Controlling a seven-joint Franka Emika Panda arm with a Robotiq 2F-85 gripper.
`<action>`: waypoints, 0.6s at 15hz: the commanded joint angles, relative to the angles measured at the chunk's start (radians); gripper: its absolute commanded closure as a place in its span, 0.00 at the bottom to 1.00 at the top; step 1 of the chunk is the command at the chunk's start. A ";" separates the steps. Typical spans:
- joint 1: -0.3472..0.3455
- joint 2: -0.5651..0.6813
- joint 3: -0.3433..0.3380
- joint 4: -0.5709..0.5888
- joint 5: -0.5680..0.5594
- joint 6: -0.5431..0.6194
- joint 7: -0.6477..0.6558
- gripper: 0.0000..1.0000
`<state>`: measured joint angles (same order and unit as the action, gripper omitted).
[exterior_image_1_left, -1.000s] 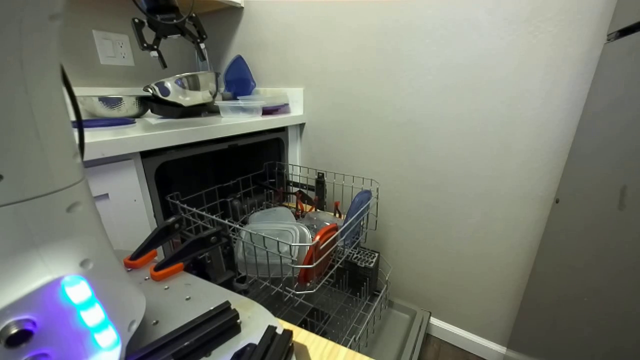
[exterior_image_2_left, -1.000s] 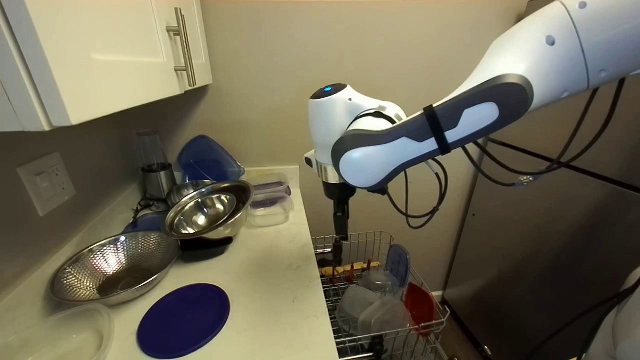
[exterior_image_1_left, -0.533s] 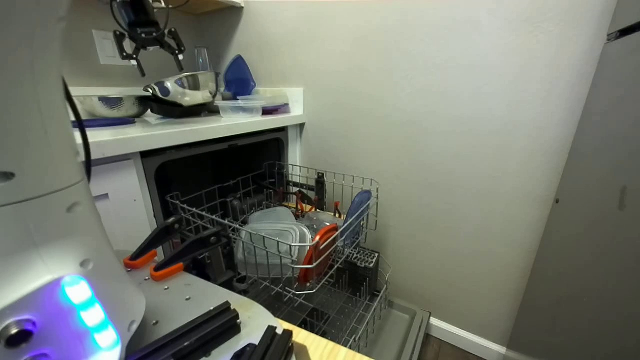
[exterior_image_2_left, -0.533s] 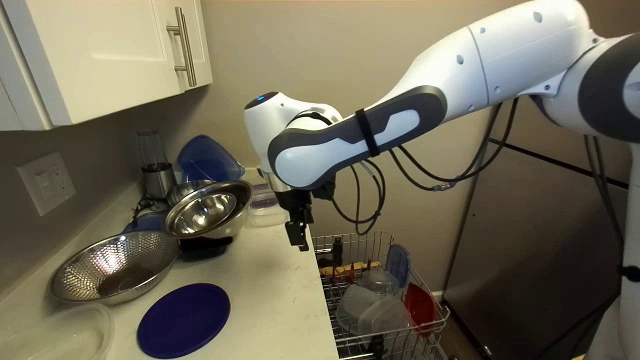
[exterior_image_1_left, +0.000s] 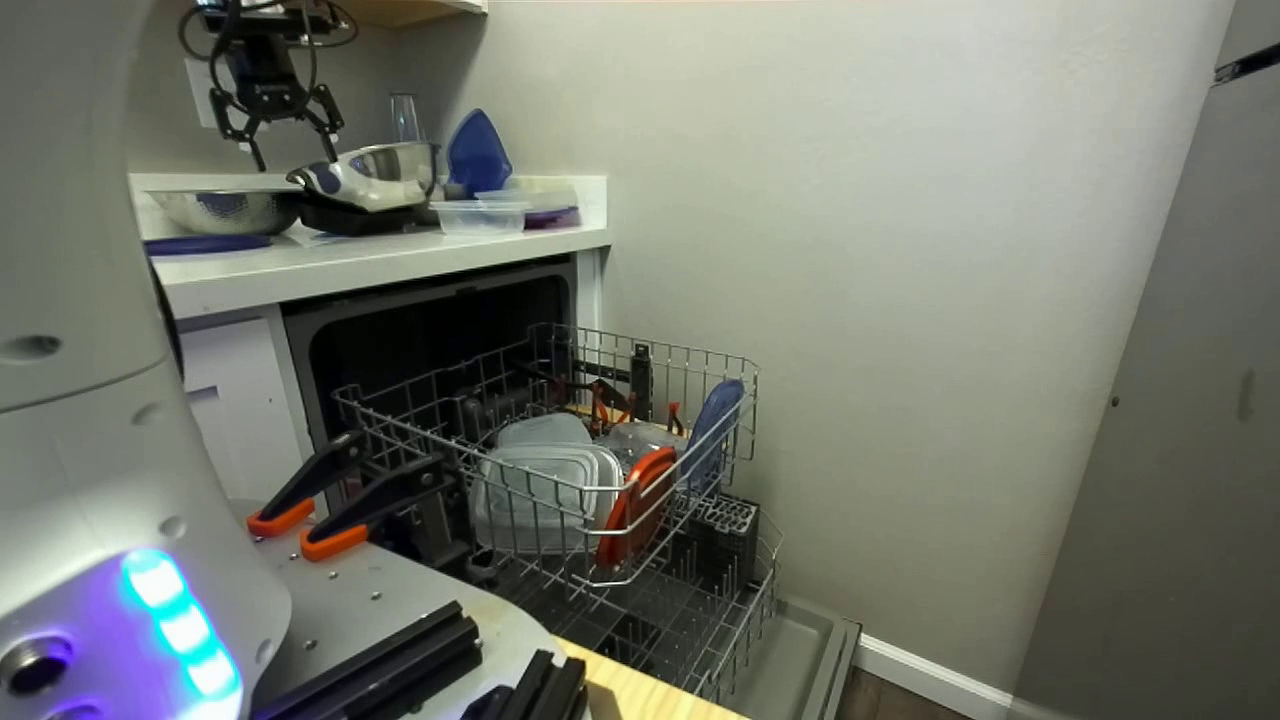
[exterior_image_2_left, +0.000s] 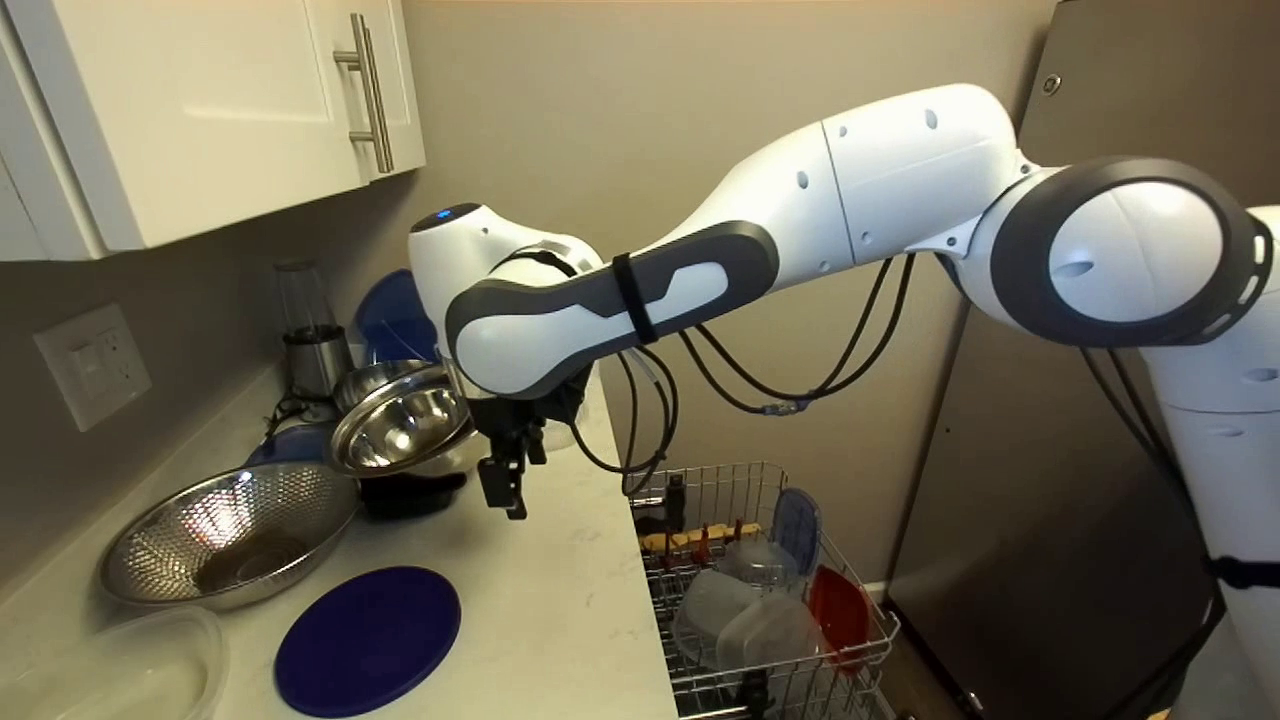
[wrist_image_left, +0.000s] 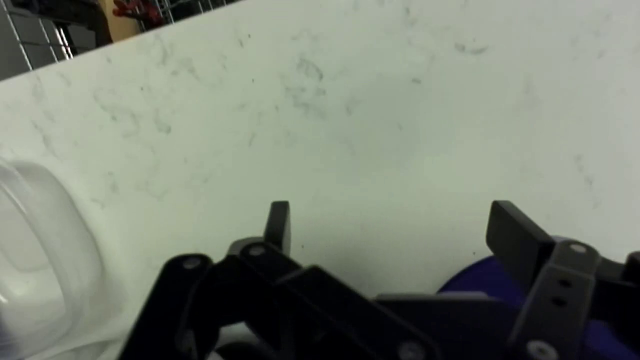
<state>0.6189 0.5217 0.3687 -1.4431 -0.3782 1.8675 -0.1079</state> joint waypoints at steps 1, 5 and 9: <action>0.064 0.086 -0.033 0.123 -0.021 0.022 -0.043 0.00; 0.131 0.176 -0.069 0.245 -0.009 -0.022 -0.092 0.00; 0.173 0.263 -0.101 0.364 0.033 -0.072 -0.081 0.00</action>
<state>0.7620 0.7200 0.2929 -1.1884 -0.3770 1.8571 -0.1596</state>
